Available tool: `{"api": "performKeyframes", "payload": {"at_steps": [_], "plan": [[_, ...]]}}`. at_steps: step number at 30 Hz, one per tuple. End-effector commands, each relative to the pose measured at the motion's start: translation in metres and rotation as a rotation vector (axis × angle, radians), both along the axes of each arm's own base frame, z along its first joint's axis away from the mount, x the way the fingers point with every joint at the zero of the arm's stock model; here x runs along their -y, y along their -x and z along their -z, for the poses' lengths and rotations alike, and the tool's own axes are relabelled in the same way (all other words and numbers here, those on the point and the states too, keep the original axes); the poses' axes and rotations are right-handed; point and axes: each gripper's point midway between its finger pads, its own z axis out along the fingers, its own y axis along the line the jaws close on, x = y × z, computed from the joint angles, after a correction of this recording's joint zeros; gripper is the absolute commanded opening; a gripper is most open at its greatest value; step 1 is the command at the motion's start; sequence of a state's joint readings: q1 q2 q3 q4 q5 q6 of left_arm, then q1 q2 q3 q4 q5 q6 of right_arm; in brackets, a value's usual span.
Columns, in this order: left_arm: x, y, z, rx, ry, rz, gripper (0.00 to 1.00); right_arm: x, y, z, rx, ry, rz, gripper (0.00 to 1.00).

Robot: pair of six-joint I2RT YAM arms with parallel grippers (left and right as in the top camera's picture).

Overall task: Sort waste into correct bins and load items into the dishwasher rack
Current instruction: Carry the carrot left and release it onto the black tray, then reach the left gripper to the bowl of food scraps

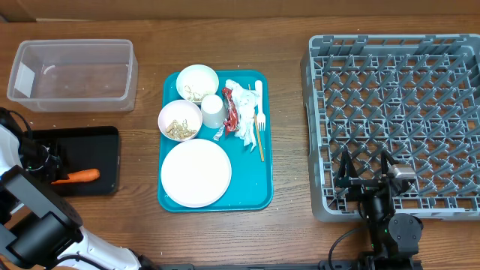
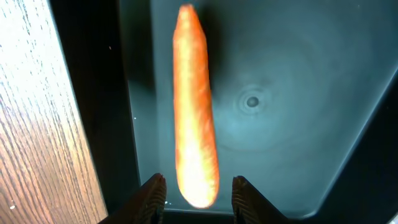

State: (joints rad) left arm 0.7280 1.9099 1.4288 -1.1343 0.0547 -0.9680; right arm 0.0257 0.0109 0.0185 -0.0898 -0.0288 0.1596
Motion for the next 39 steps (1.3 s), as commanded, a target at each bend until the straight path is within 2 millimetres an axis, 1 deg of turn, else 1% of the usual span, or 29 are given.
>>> {"api": "performKeyframes", "payload": {"at_steps": [1, 4, 7, 10, 11, 12, 14, 15, 16, 18, 19, 20, 21, 22, 23, 24, 26, 27, 30, 31, 33, 36, 38, 39], "plan": [[0.001, 0.003, -0.002, -0.016, 0.000, 0.022, 0.36, 0.001, 0.000, 0.001, 0.006, 0.004, 0.006, 1.00], [0.002, -0.001, -0.011, 0.002, 0.008, 0.049, 0.34, 0.001, 0.000, 0.001, 0.006, 0.004, 0.006, 1.00], [0.010, -0.016, -0.030, 0.082, 0.053, 0.107, 0.33, 0.001, 0.000, 0.001, 0.006, 0.004, 0.006, 1.00], [0.021, -0.038, -0.056, 0.182, 0.086, 0.210, 0.30, 0.001, 0.000, 0.001, 0.006, 0.003, 0.006, 1.00], [0.029, -0.049, -0.072, 0.222, 0.088, 0.272, 0.29, 0.001, 0.000, 0.001, 0.006, 0.004, 0.006, 1.00], [0.034, -0.053, -0.081, 0.230, 0.080, 0.305, 0.29, 0.001, 0.000, 0.001, 0.006, 0.004, 0.006, 1.00], [0.049, -0.065, -0.104, 0.259, 0.053, 0.399, 0.29, 0.001, 0.000, 0.001, 0.006, 0.004, 0.006, 1.00], [0.055, -0.069, -0.111, 0.271, 0.043, 0.434, 0.29, 0.001, 0.000, 0.001, 0.006, 0.004, 0.006, 1.00], [0.071, -0.079, -0.125, 0.298, 0.021, 0.512, 0.30, 0.001, 0.000, 0.001, 0.006, 0.003, 0.006, 1.00], [0.100, -0.091, -0.138, 0.332, -0.009, 0.631, 0.35, 0.001, 0.000, 0.001, 0.006, 0.003, 0.006, 1.00], [0.123, -0.099, -0.142, 0.341, -0.027, 0.721, 0.40, 0.001, 0.000, 0.001, 0.006, 0.004, 0.006, 1.00], [0.138, -0.103, -0.141, 0.331, -0.041, 0.771, 0.50, 0.001, 0.000, 0.001, 0.006, 0.004, 0.006, 1.00], [0.155, -0.108, -0.139, 0.311, -0.059, 0.831, 0.57, 0.001, 0.000, 0.001, 0.006, 0.003, 0.006, 1.00], [0.172, -0.112, -0.135, 0.289, -0.075, 0.890, 0.69, 0.001, 0.000, 0.001, 0.006, 0.004, 0.006, 1.00], [0.184, -0.115, -0.132, 0.276, -0.084, 0.931, 0.86, 0.001, 0.000, 0.001, 0.006, 0.004, 0.006, 1.00], [0.207, -0.120, -0.125, 0.253, -0.101, 1.007, 1.00, 0.001, 0.000, 0.001, 0.006, 0.004, 0.006, 1.00], [0.233, -0.125, -0.118, 0.241, -0.113, 1.084, 1.00, 0.001, 0.000, 0.001, 0.006, 0.004, 0.006, 1.00], [0.264, -0.132, -0.108, 0.236, -0.122, 1.170, 1.00, 0.001, 0.000, 0.001, 0.006, 0.004, 0.006, 1.00], [0.302, -0.137, -0.091, 0.221, -0.140, 1.274, 1.00, 0.001, 0.000, 0.001, 0.006, 0.003, 0.006, 1.00], [0.317, -0.139, -0.083, 0.203, -0.164, 1.321, 1.00, 0.001, 0.000, 0.001, 0.006, 0.004, 0.006, 1.00], [0.327, -0.140, -0.071, 0.156, -0.218, 1.369, 1.00, 0.001, 0.000, 0.001, 0.006, 0.003, 0.006, 1.00], [0.330, -0.136, -0.061, 0.093, -0.265, 1.405, 1.00, 0.001, 0.000, 0.001, 0.006, 0.004, 0.006, 1.00], [0.326, -0.132, -0.059, 0.066, -0.265, 1.406, 0.87, 0.001, 0.000, 0.001, 0.006, 0.003, 0.006, 1.00], [0.324, -0.130, -0.059, 0.054, -0.259, 1.412, 0.85, 0.001, 0.000, 0.001, 0.006, 0.003, 0.006, 1.00]]}}
